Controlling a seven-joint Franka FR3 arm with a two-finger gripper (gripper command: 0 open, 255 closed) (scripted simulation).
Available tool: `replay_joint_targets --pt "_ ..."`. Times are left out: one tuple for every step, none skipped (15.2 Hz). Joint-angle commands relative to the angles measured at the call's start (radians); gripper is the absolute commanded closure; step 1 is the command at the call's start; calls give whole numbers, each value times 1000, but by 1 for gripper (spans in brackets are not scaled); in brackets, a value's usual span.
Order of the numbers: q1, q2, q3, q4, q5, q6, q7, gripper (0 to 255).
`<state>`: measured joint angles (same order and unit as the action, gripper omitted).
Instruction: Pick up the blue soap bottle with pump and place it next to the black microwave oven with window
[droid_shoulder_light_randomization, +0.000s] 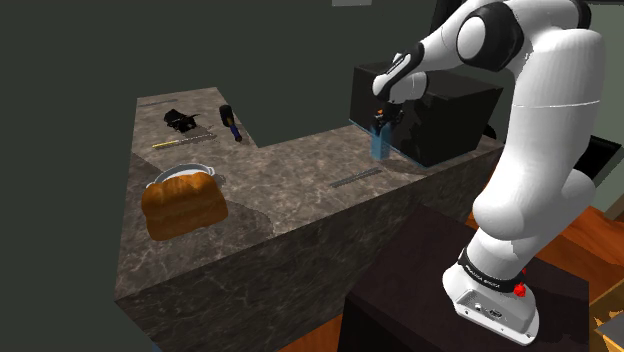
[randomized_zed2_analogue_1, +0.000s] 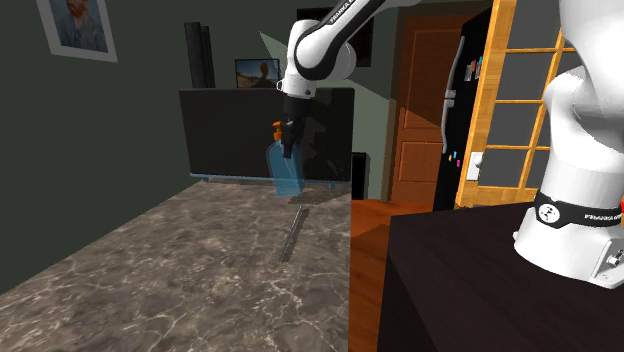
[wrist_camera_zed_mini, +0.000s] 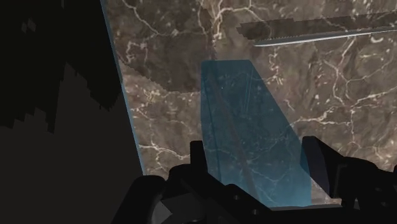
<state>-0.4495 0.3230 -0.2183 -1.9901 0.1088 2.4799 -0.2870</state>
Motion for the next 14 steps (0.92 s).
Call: replay_joint_targets --pt "-1 15 3 -5 6 21 -2 255" --pt "-2 24 5 -8 9 32 -4 255" --pt "-3 33 7 -10 13 44 -7 255" --pt "-3 33 7 -11 13 44 -7 255" --pt "-3 33 7 -11 13 44 -7 255" --pt "-3 33 7 -11 13 44 -7 255" --pt "-3 33 7 -11 13 44 -7 255" --pt "-3 33 7 -11 13 44 -7 255" --pt "-3 33 7 -11 13 44 -7 255" --pt "-3 33 7 -11 13 44 -7 255" --pt "-3 33 7 -11 13 44 -7 255" --pt "-3 33 7 -10 13 44 -7 0" --pt "-3 33 7 -11 13 44 -7 0" --pt "-3 33 7 -11 13 44 -7 0"
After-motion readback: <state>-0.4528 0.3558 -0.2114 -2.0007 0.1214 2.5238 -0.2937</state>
